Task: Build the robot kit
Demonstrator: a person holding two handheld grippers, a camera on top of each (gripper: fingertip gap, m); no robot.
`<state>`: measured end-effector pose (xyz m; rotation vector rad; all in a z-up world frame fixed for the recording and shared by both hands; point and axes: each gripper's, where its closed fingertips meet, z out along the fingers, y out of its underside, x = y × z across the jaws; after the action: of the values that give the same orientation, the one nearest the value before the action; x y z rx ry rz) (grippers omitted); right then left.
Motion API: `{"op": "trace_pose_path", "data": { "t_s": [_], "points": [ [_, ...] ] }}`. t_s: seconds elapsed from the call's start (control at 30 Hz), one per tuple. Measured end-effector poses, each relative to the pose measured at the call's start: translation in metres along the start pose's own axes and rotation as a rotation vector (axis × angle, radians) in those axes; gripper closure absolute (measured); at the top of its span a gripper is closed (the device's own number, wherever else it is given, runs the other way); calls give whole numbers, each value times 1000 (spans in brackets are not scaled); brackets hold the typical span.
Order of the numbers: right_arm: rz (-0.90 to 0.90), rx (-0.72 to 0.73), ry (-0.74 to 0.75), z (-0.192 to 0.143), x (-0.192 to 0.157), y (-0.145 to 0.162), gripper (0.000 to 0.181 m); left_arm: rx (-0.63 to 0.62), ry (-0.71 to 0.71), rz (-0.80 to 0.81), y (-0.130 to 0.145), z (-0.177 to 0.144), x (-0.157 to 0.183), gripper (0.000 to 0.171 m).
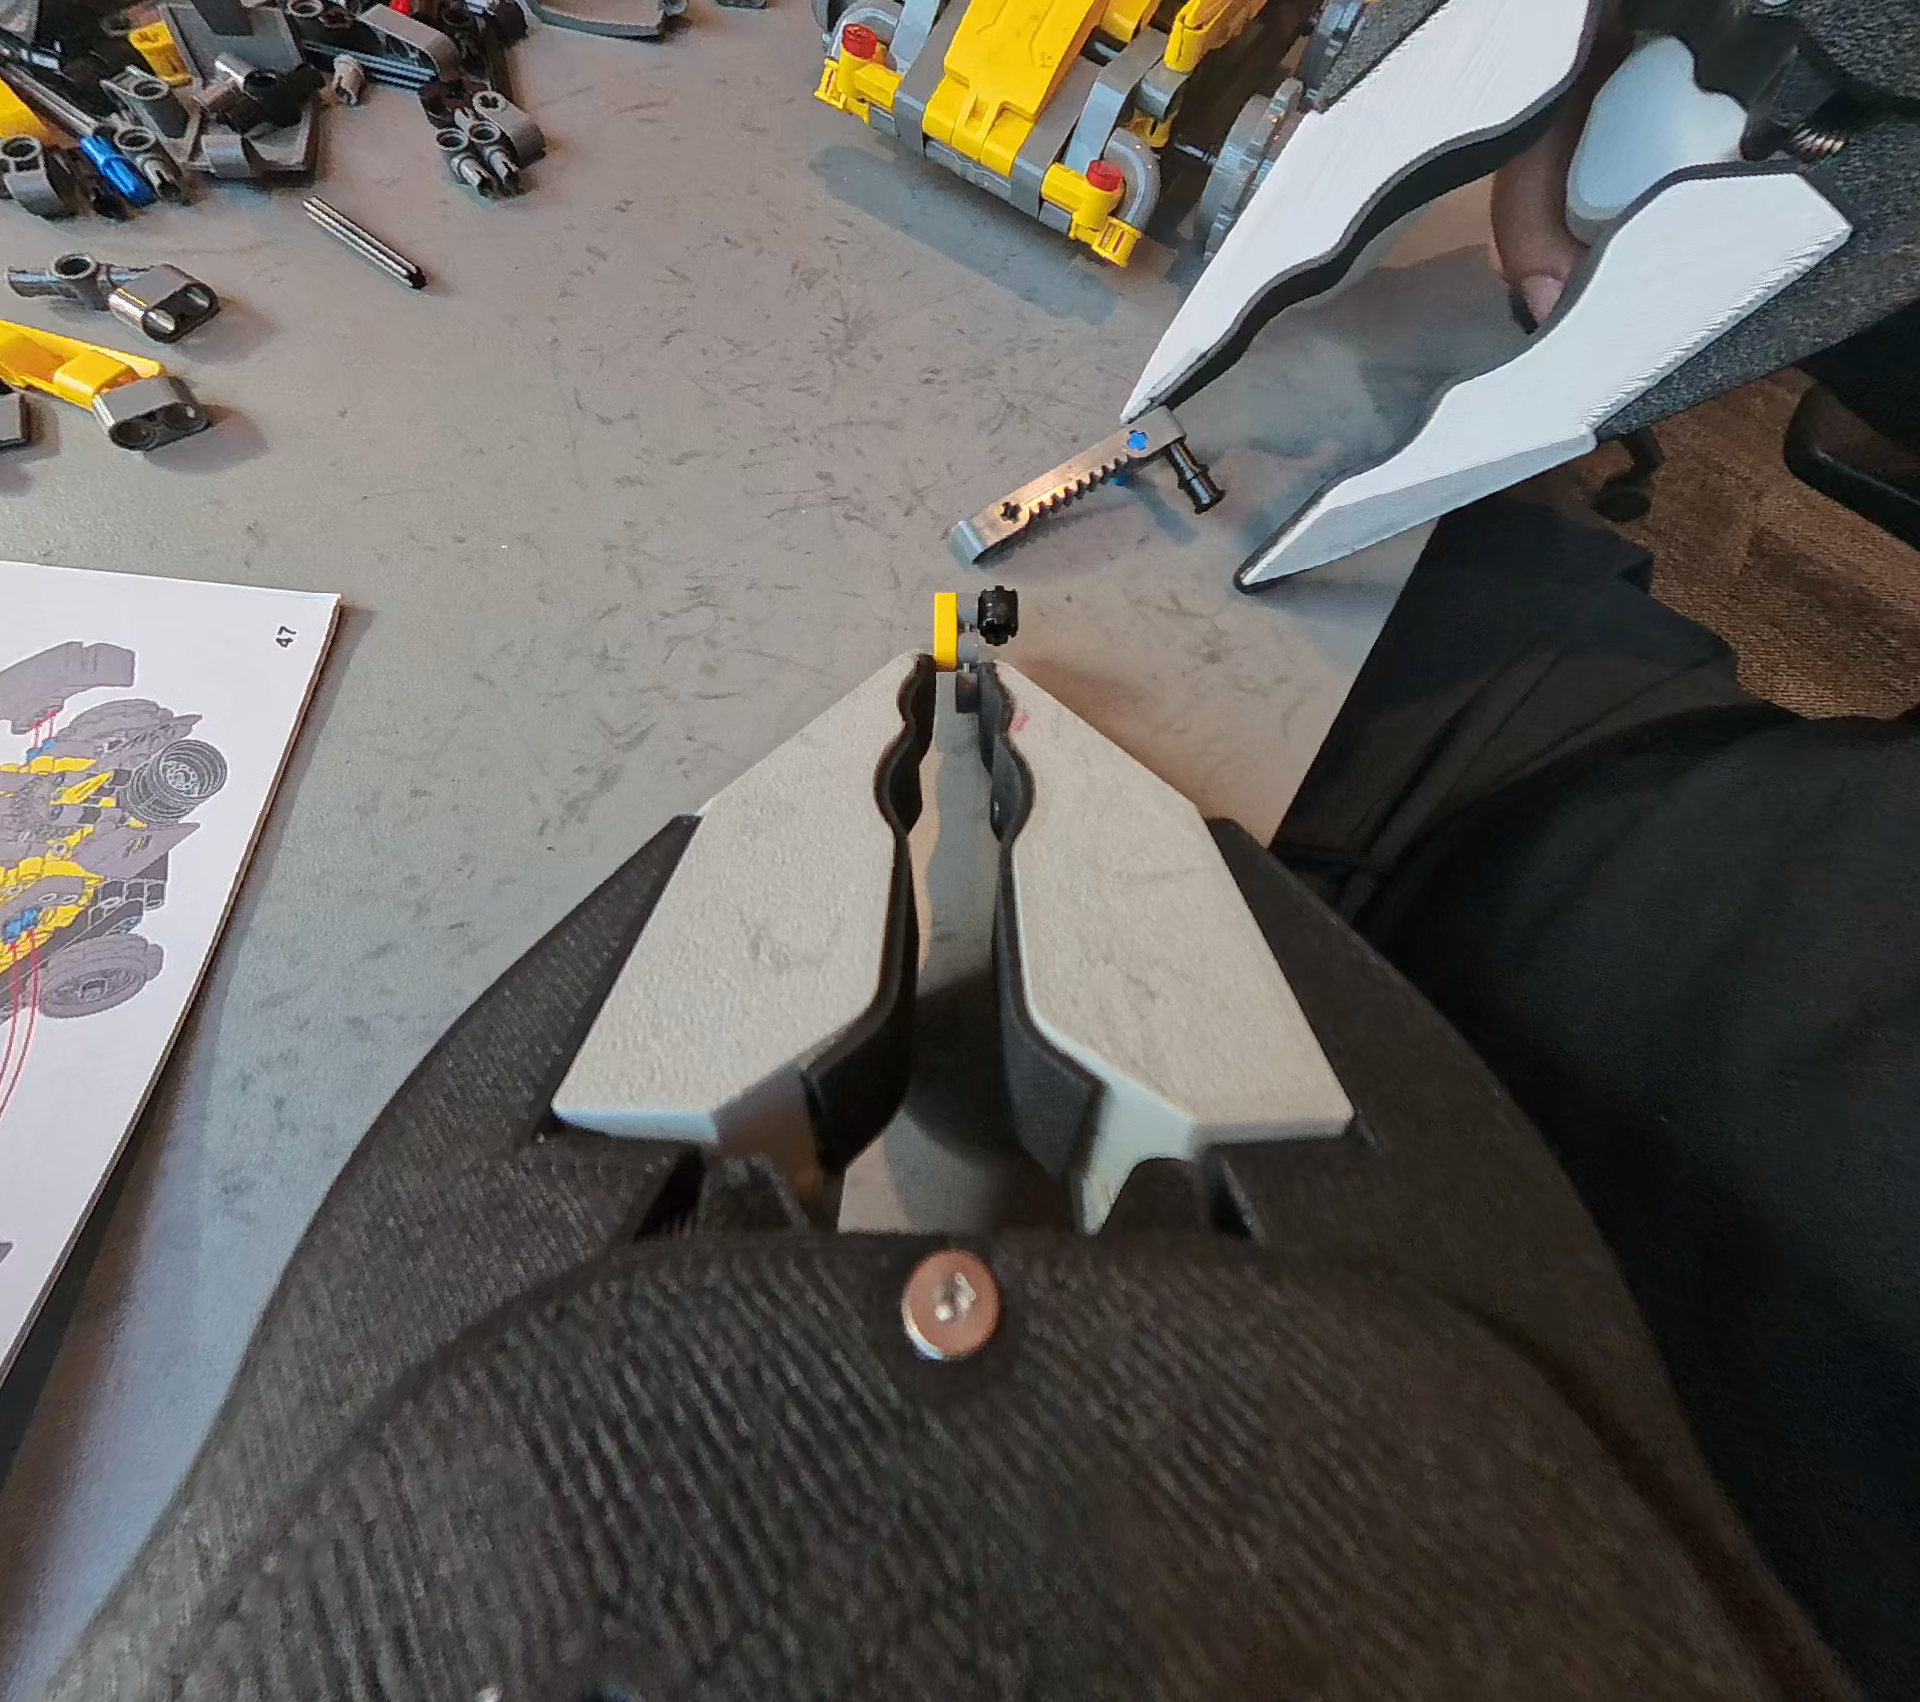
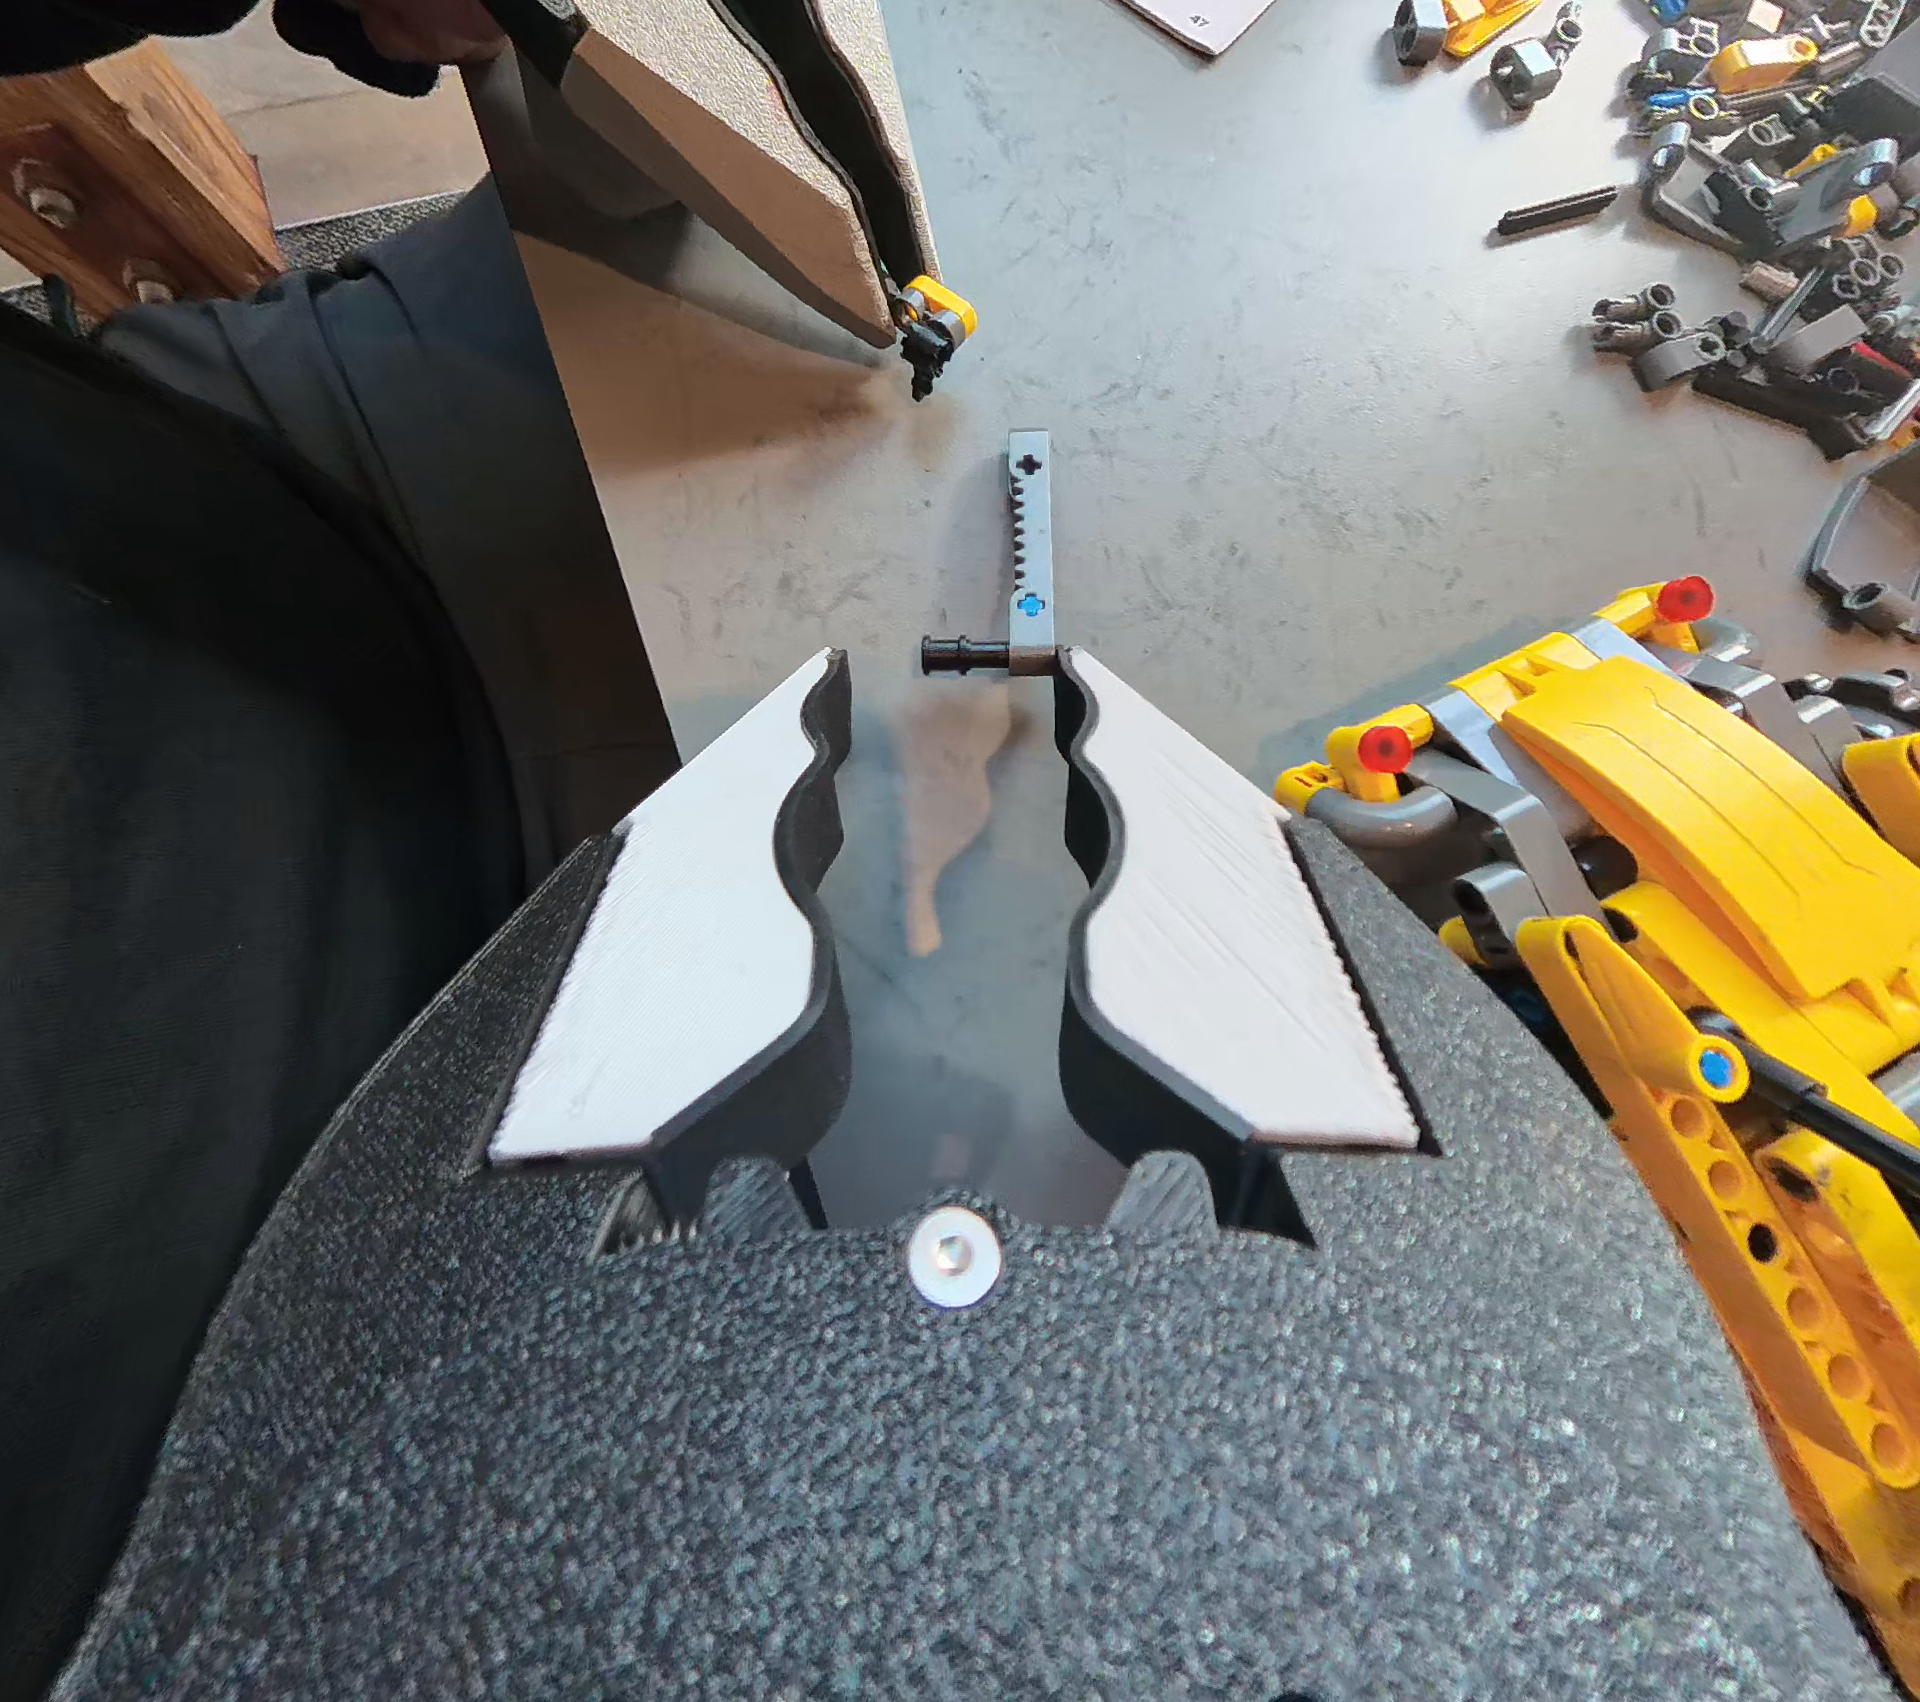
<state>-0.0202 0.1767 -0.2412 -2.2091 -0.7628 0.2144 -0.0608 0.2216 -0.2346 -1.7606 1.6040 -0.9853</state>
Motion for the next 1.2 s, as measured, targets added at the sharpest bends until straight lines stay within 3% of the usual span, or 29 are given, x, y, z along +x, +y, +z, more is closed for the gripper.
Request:
{"op": "trace_pose_path", "data": {
  "t_s": [0.6,0.83,1.03,1.2],
  "points": [
    [-8,-15,21,0,3,-1,142,9,-2,-14,-2,1,-1,166],
    [-41,15,46,-8,10,-17,144,105,-20,-27,-19,2,4,166],
    [-166,74,74,-13,5,-48,153,255,-94,-22,-34,-12,2,166],
    [-269,97,150,-6,3,-64,159,288,-57,-34,-35,-16,8,166]
  ]
}}
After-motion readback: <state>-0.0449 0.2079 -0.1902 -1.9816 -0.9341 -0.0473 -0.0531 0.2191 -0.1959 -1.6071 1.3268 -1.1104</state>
